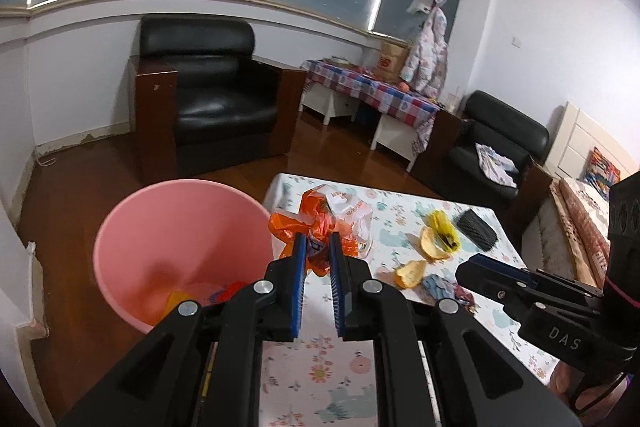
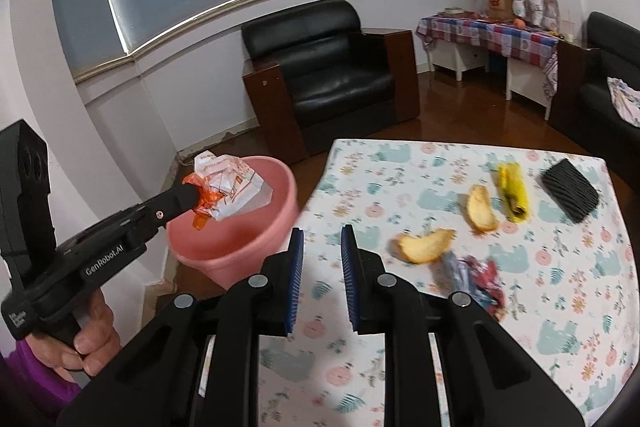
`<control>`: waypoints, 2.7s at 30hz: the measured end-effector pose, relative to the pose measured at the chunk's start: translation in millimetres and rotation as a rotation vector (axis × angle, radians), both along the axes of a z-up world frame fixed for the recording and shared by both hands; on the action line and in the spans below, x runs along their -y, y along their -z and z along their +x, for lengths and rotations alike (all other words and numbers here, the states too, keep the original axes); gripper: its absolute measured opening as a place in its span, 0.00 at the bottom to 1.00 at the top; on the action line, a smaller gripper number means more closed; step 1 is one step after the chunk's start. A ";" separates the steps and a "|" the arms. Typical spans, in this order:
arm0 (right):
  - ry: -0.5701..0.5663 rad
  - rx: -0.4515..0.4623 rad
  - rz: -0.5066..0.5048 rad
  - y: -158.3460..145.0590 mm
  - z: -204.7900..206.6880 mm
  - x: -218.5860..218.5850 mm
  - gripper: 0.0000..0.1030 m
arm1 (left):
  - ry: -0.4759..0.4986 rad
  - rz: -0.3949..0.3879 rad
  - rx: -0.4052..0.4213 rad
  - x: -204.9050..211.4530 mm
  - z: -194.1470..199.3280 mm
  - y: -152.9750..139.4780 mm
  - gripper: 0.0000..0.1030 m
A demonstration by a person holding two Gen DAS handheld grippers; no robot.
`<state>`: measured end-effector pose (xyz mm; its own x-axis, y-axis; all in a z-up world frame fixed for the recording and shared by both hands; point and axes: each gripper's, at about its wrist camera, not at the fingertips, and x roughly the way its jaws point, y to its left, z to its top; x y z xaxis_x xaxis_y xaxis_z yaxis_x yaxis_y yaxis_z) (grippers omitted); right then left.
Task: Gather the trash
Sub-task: 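Carry the orange-and-white bag with the left tool over the pink bin, then grasp the patterned snack wrapper with the right tool while the left tool holds the bag over the bin, then carry the wrapper over the pink bin and open both tools to drop both items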
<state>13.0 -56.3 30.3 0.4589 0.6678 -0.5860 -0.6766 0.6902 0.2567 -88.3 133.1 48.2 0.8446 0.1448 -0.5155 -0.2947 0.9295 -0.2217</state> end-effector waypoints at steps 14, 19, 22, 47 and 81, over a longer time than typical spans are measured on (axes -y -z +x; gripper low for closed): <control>-0.074 -0.054 -0.019 7.7 7.0 -67.0 0.19 | -0.154 0.017 0.002 -55.9 -32.6 5.1 0.10; -0.111 -0.062 -0.017 10.7 8.0 -88.0 0.19 | -0.199 0.003 -0.016 -76.9 -37.4 13.5 0.10; -0.127 -0.076 -0.019 13.9 9.6 -99.6 0.19 | -0.215 -0.005 -0.026 -85.8 -40.0 18.3 0.10; 0.221 -0.110 -0.112 64.0 59.9 57.6 0.53 | -0.210 -0.046 -0.071 -96.1 -18.4 40.9 0.10; 0.176 -0.082 -0.072 46.7 52.5 49.0 0.17 | -0.184 -0.073 -0.076 -92.4 -18.2 50.7 0.10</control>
